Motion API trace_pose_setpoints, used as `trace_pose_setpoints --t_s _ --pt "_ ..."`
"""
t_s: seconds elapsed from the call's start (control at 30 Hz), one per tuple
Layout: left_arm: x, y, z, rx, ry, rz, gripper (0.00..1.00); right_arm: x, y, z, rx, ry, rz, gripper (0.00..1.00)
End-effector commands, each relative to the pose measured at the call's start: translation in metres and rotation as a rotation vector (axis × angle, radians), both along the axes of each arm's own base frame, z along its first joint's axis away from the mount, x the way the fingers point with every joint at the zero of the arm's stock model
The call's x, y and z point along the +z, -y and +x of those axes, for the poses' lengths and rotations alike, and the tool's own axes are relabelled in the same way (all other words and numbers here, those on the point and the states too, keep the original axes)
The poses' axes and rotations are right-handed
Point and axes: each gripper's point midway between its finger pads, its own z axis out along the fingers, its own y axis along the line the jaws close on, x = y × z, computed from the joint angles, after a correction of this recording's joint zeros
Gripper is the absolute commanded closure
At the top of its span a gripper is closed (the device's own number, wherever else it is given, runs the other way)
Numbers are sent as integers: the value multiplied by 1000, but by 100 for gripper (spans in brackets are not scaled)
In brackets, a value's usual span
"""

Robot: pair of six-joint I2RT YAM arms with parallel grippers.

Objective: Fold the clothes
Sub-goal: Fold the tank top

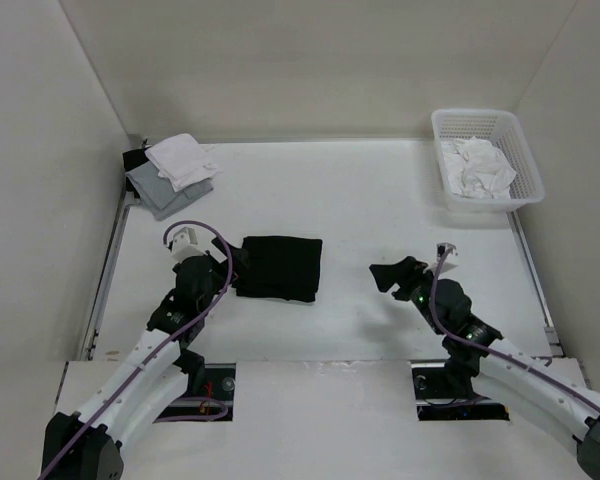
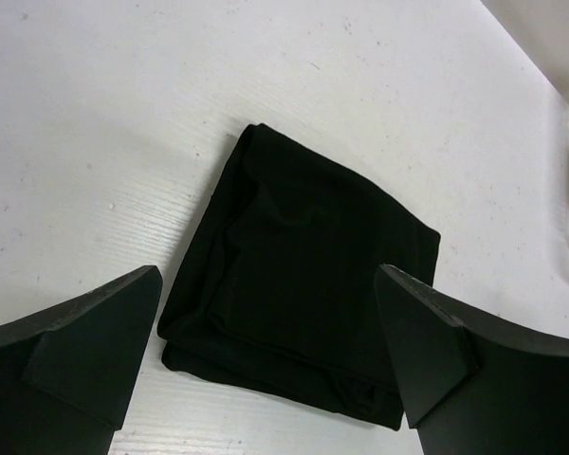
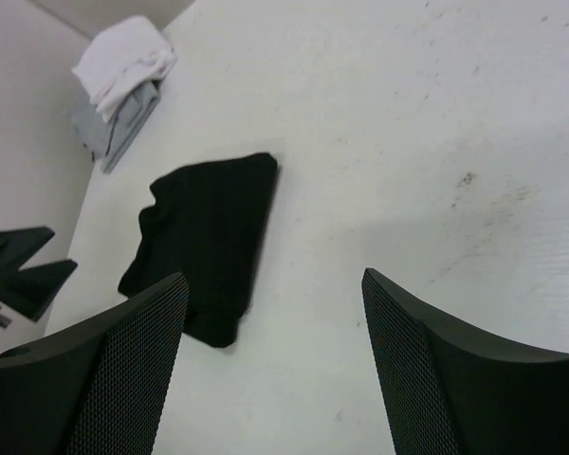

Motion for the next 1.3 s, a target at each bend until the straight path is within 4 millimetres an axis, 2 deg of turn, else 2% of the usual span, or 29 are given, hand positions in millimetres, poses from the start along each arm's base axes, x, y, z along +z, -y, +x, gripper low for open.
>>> trace_pose_setpoints --t_s 0.0,0.17,0.3,0.5,0.83,1.27 --pt "29 2 7 -2 64 -22 0 7 22 12 -131 32 18 21" --pt "16 6 5 -18 12 -5 0 -13 22 17 -132 3 -29 22" --pt "24 20 3 -85 24 17 0 -12 21 17 -130 20 -19 22" --pt "30 4 4 0 51 36 0 -11 25 16 -140 30 4 22" --pt "31 8 15 -5 37 49 0 -16 23 19 -140 10 -13 22" --pt "1 12 26 -10 -96 102 0 -16 24 20 -144 10 -13 22"
